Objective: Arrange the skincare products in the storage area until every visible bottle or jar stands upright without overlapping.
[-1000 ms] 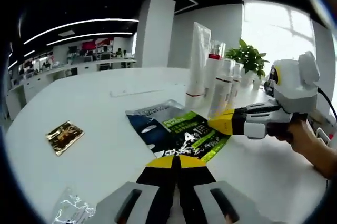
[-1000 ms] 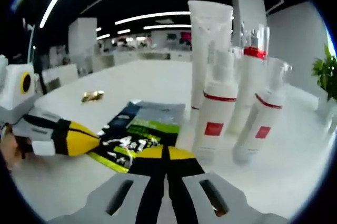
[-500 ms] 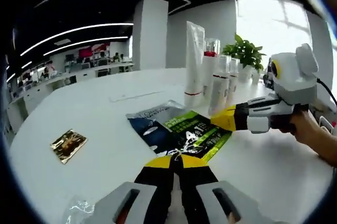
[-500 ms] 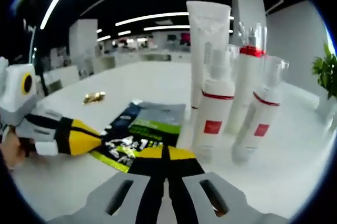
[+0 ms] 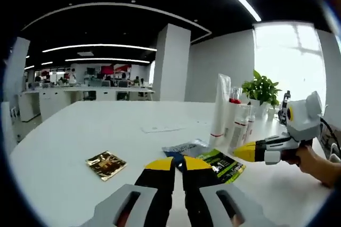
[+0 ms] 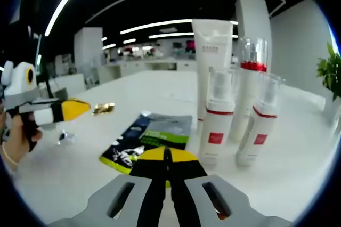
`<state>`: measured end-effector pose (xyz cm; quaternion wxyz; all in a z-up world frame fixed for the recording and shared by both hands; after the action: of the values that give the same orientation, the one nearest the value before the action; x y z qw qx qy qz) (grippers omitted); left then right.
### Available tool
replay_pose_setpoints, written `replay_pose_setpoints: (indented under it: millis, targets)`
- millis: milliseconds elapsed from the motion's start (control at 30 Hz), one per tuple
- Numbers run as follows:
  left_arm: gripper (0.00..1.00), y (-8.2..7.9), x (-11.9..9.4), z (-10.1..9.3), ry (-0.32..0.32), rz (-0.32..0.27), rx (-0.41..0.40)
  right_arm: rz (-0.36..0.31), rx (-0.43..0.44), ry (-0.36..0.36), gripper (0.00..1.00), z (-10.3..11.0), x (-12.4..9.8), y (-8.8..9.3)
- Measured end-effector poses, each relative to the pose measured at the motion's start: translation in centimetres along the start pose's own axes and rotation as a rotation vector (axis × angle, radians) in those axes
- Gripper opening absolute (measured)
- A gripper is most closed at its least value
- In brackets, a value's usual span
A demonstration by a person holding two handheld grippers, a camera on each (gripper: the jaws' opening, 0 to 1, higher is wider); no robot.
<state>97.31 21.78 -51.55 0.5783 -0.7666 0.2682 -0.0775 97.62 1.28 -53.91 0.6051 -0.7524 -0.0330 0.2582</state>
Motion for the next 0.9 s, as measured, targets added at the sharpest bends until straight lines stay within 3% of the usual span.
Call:
replay_pose_setpoints:
  millis: [167, 300, 433, 533, 600, 667, 800, 867, 900]
  targets:
    - [0.09, -1.3, -0.7, 1.1, -0.005, -0.037, -0.043, -0.005, 0.009, -0.037, 0.04, 0.8, -0.1, -0.2]
    - [0.11, -2.7, -1.1, 1.8, -0.043, -0.103, -0.008, -0.008, 0.022, -0.065, 0.10, 1.6, 0.0, -0.4]
    - [0.20, -4.6, -1.1, 2.9, -0.049, -0.123, -0.043, -0.021, 0.013, -0.087, 0.12, 2.3, -0.3, -0.9]
    - [0.31, -5.9, -0.6, 3.6, -0.053, -0.045, 0.015, -0.033, 0.012, -0.107, 0.13, 2.8, -0.7, -1.5]
    - [0.43, -6.4, -0.2, 3.8, -0.048, 0.075, 0.031, -0.038, 0.009, -0.121, 0.14, 3.2, -0.9, -1.7]
    - [0.54, -6.8, 0.3, 4.1, -0.052, 0.159, 0.048, -0.046, 0.001, -0.127, 0.14, 3.6, -1.0, -1.9]
    - [0.58, -6.7, 1.1, 4.3, -0.054, 0.309, 0.120, -0.061, -0.023, -0.121, 0.13, 3.9, -0.9, -2.3]
    - [0.63, -6.7, 2.0, 5.3, -0.066, 0.430, 0.186, -0.055, -0.021, -0.128, 0.13, 4.0, -0.7, -2.3]
    - [0.63, -5.7, 1.8, 5.0, -0.084, 0.479, 0.207, -0.053, -0.021, -0.132, 0.13, 4.1, -0.6, -2.2]
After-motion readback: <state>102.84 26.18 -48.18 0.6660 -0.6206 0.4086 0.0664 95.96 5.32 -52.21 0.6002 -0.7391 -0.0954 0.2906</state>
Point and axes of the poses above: the point that each gripper's makers call its tool centre point, and the gripper's own axes: x roughly forward along the fingers, z roughly to its left, y roughly out of its underside, the point moved 6 cm from there along -x, roughly backward along the fingers, and after that the axes turned 7 degrees about -x, right-handed, at the moved point
